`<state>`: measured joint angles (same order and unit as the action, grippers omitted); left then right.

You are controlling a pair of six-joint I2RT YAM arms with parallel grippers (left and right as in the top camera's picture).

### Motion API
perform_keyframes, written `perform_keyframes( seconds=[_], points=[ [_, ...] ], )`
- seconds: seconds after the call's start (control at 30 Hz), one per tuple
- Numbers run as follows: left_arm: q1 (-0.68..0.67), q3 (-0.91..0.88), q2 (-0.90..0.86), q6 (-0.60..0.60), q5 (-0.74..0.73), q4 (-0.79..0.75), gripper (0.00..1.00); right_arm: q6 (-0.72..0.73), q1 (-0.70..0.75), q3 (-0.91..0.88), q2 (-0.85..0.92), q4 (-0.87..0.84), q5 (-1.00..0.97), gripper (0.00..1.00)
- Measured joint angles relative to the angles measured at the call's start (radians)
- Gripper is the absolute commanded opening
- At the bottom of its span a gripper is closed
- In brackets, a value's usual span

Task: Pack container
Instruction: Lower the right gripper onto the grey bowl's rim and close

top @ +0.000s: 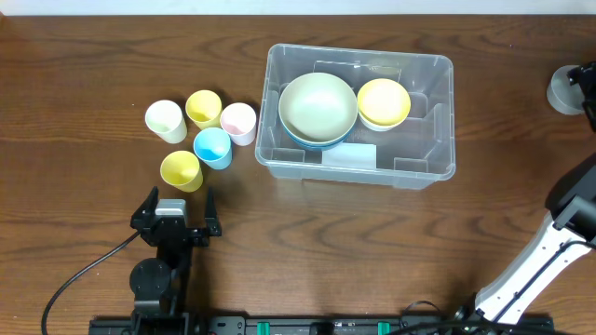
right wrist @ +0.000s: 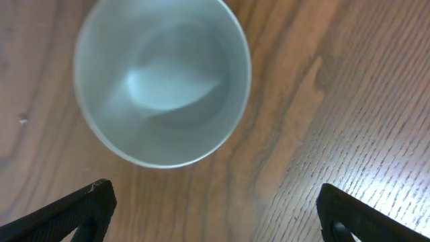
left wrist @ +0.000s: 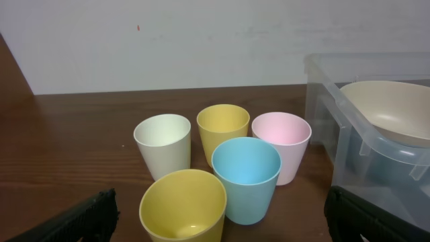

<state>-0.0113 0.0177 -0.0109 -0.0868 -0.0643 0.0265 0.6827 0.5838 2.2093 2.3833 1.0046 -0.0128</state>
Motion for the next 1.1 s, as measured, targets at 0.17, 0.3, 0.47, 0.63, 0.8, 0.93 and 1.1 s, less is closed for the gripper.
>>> perform_keyframes(
  seconds=[0.17,0.3,0.47,0.63,0.8,0.93,1.1],
  points=[
    [0.000,0.000,0.000,0.000,0.000,0.000,0.98,0.018,0.006,0.000,0.014,-0.016,-0.018,0.96],
    [0.000,0.000,0.000,0.000,0.000,0.000,0.98,0.015,0.011,0.000,0.031,-0.039,-0.025,0.95],
    [0.000,0.000,0.000,0.000,0.000,0.000,0.98,0.013,0.017,0.000,0.054,-0.052,-0.030,0.95],
    [0.000,0.000,0.000,0.000,0.000,0.000,0.98,0.013,0.019,0.000,0.058,-0.061,-0.040,0.95],
    [0.000,0.000,0.000,0.000,0.000,0.000,0.98,0.013,0.020,0.000,0.058,-0.065,-0.052,0.95],
    [0.000,0.000,0.000,0.000,0.000,0.000,0.98,0.014,0.022,0.000,0.061,-0.068,-0.056,0.95],
    [0.000,0.000,0.000,0.000,0.000,0.000,0.98,0.025,0.030,0.000,0.077,-0.068,-0.058,0.95]
  ],
)
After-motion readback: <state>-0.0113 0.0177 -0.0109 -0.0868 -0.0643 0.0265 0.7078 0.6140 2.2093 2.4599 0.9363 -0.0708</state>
